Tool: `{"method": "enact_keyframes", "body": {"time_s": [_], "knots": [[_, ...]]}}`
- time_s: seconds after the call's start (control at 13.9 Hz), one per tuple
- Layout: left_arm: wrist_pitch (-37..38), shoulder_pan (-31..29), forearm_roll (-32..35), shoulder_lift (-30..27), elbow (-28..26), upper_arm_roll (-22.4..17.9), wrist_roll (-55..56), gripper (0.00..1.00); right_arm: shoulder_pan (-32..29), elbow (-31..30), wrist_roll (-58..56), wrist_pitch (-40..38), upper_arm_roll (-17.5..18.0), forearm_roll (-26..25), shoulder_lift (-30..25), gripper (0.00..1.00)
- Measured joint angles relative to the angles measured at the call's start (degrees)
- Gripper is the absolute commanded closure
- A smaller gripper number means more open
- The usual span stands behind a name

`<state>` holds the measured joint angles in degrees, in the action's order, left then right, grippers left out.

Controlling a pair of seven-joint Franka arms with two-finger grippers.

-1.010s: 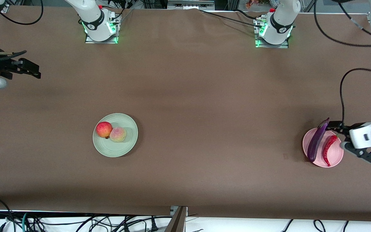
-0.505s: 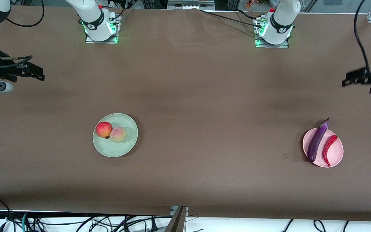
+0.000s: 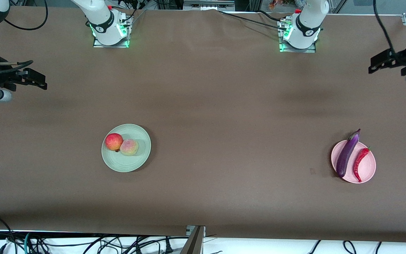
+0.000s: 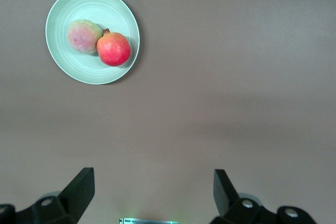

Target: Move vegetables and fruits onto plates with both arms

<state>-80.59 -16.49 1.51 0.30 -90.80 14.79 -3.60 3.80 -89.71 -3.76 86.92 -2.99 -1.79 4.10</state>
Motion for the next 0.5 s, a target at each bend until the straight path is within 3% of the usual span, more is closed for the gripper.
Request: {"method": "enact_keyframes", "body": {"time_s": [0.5], "knots": [[-2.7, 0.0, -1.1, 0.6, -1.1, 0.0, 1.9, 0.00, 0.0, 0.2, 0.0, 0.1, 0.1, 0.0, 0.1, 0.00]]}}
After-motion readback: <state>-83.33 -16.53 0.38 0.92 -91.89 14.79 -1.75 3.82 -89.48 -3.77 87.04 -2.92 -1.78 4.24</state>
